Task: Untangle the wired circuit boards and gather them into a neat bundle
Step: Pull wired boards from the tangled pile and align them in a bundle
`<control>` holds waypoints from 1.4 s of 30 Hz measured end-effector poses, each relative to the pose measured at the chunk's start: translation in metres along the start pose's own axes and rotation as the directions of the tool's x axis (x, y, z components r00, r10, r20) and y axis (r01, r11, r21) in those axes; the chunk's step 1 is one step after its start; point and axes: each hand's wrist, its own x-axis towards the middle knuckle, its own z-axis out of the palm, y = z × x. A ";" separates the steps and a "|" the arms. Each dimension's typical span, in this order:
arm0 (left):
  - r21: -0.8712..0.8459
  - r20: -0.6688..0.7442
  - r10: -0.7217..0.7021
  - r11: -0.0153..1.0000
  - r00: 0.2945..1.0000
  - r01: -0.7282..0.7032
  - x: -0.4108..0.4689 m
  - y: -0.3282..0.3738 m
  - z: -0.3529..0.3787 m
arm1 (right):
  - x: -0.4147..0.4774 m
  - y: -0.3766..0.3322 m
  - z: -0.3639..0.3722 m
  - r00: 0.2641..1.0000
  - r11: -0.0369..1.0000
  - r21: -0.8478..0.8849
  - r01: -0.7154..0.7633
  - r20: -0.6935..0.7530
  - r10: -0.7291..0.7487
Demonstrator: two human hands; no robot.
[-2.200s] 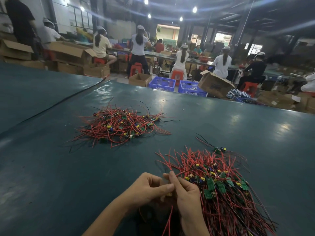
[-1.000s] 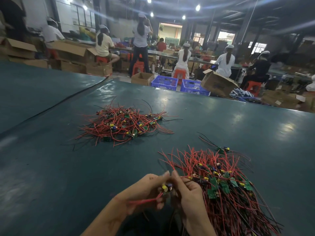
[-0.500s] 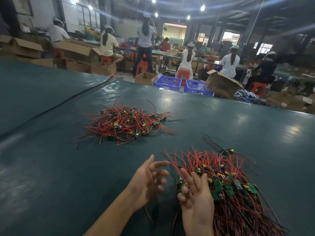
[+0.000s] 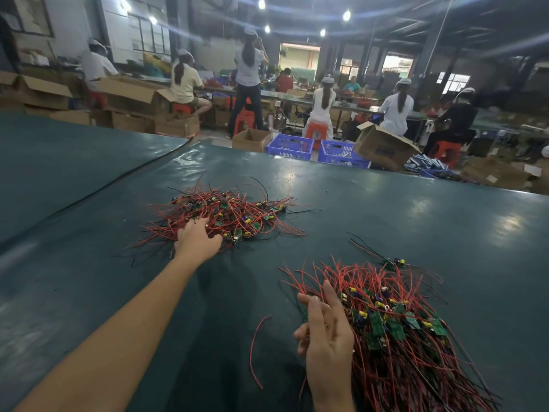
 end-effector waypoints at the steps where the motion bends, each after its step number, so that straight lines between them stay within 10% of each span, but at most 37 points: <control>1: 0.010 0.016 0.000 1.000 1.000 0.000 0.004 -0.002 0.001 | 0.000 0.001 0.000 1.000 1.000 -0.011 0.007 0.005 -0.007; 21: -0.431 -0.164 -0.165 0.899 0.973 0.080 0.015 -0.018 0.004 | 0.003 0.007 -0.003 0.999 0.998 -0.057 -0.030 0.034 0.032; 26: -0.845 -0.146 -0.359 0.530 0.922 0.073 0.000 0.004 -0.005 | 0.002 0.005 -0.003 0.998 0.996 -0.073 -0.041 0.053 0.044; 33: -0.978 -0.156 -0.213 0.169 0.964 -0.121 -0.076 0.041 -0.022 | 0.000 0.006 -0.002 0.997 0.995 -0.089 -0.053 0.048 0.057; 42: -0.919 0.301 0.140 -0.223 0.943 0.326 -0.169 0.050 0.005 | 0.000 0.003 -0.001 0.988 0.987 -0.130 -0.092 0.111 0.107</control>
